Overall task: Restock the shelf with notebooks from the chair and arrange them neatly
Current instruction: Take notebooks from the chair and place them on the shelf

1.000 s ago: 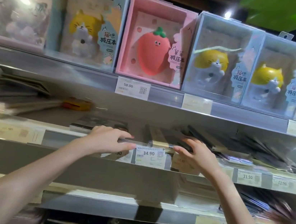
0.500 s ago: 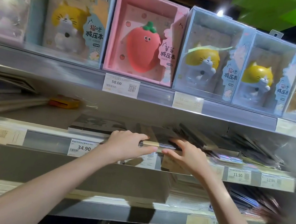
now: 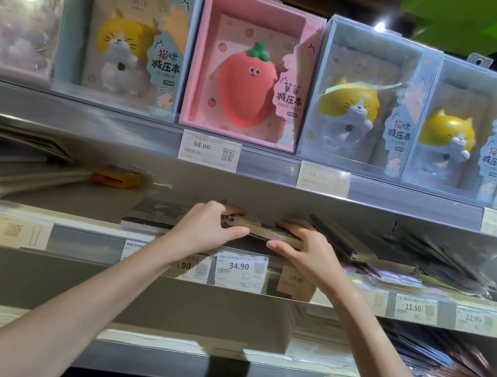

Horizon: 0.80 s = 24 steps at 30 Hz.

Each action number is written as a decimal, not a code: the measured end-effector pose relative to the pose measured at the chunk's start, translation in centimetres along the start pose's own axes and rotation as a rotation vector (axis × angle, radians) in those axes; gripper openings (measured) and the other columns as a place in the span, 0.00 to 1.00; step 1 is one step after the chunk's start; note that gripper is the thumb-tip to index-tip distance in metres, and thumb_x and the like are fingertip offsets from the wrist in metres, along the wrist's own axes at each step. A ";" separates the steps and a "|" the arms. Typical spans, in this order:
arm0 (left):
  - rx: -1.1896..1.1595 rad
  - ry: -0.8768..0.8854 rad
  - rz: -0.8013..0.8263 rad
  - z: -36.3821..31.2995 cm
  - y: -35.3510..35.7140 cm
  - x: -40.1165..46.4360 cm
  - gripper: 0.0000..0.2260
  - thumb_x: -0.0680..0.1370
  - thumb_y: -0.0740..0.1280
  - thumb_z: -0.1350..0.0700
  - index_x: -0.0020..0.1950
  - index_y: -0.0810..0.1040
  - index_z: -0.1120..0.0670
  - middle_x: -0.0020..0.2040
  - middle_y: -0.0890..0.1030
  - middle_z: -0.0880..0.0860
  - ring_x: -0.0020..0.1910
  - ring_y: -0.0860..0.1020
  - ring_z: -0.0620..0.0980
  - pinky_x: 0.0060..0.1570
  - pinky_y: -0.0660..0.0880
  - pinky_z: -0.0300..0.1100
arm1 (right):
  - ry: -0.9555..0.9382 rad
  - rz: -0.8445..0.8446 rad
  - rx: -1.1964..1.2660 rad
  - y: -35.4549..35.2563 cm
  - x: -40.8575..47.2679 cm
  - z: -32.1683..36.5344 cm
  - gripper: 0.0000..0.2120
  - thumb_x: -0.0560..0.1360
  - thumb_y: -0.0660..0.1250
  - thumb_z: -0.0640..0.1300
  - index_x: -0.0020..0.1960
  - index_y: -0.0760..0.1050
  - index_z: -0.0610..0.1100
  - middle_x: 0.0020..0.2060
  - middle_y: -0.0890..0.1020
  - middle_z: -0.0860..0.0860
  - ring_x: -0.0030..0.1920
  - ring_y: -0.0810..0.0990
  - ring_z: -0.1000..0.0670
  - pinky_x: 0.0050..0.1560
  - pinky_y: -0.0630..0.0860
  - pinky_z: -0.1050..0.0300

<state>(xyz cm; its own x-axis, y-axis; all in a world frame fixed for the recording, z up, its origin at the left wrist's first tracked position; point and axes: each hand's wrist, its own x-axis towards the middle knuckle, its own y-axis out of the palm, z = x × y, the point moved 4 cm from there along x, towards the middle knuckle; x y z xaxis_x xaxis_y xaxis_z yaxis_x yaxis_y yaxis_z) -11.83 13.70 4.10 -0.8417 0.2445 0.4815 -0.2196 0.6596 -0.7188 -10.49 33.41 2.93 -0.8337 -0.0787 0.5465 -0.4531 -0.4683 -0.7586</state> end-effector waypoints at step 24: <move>0.152 -0.197 0.326 8.9 -7.6 -1.8 0.22 0.74 0.69 0.49 0.66 0.73 0.55 0.60 0.75 0.65 0.43 0.79 0.54 0.37 0.71 0.42 | 0.012 0.120 0.106 1.8 3.0 0.6 0.17 0.74 0.68 0.42 0.62 0.76 0.46 0.57 0.78 0.49 0.53 0.75 0.51 0.57 0.69 0.60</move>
<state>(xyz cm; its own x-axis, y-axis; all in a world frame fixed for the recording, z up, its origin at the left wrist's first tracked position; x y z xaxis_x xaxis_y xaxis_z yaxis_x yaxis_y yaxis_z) -13.03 1.95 4.20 -0.9544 0.2726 0.1217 0.0159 0.4536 -0.8910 -13.63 31.84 3.45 -0.8837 -0.1294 0.4498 -0.3149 -0.5465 -0.7760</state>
